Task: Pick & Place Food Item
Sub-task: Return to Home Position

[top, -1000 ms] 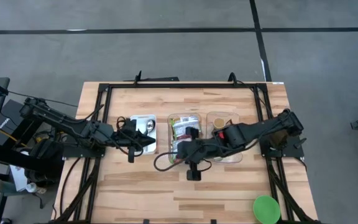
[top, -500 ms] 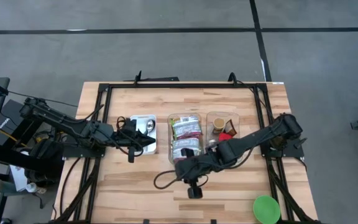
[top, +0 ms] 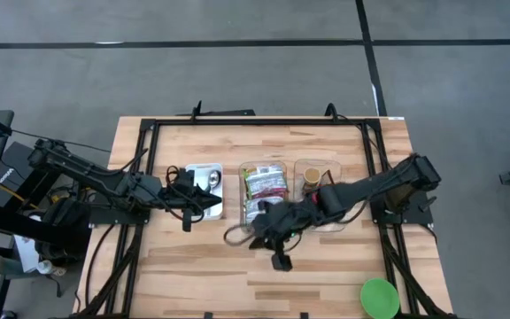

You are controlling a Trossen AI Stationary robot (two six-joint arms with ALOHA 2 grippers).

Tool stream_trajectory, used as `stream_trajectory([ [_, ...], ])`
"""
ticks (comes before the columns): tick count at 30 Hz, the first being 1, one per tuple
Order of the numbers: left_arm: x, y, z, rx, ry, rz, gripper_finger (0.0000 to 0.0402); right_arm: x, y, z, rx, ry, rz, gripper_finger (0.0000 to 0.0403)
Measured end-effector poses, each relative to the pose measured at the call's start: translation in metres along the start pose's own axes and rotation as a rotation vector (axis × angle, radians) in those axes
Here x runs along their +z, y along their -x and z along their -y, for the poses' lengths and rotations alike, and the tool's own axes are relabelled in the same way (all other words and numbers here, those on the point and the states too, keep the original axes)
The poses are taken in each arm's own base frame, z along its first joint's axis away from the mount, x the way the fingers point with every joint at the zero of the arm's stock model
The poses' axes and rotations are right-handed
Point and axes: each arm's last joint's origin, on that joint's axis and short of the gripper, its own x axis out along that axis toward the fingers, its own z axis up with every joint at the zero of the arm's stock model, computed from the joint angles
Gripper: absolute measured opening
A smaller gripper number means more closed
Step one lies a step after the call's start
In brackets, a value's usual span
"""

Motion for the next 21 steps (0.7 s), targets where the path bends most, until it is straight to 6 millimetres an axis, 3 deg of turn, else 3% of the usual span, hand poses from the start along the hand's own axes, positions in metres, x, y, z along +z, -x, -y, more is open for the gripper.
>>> stream_trajectory([
  [5,0.000,0.000,0.000,0.000,0.000,0.000,0.0008,0.010,0.023,0.011,-0.027,-0.002,0.052,0.0000],
  [9,0.000,0.000,0.000,-0.001,0.001,0.002,0.0008,0.014,0.034,0.020,-0.035,-0.173,0.068,0.0000],
  [16,0.000,0.000,0.000,-0.001,0.001,0.002,0.0008,0.014,0.034,0.026,-0.046,-0.277,0.069,0.0000],
  [21,0.000,0.000,0.000,-0.001,0.001,0.002,0.0008,0.010,0.025,0.025,-0.054,-0.131,0.036,0.0000],
])
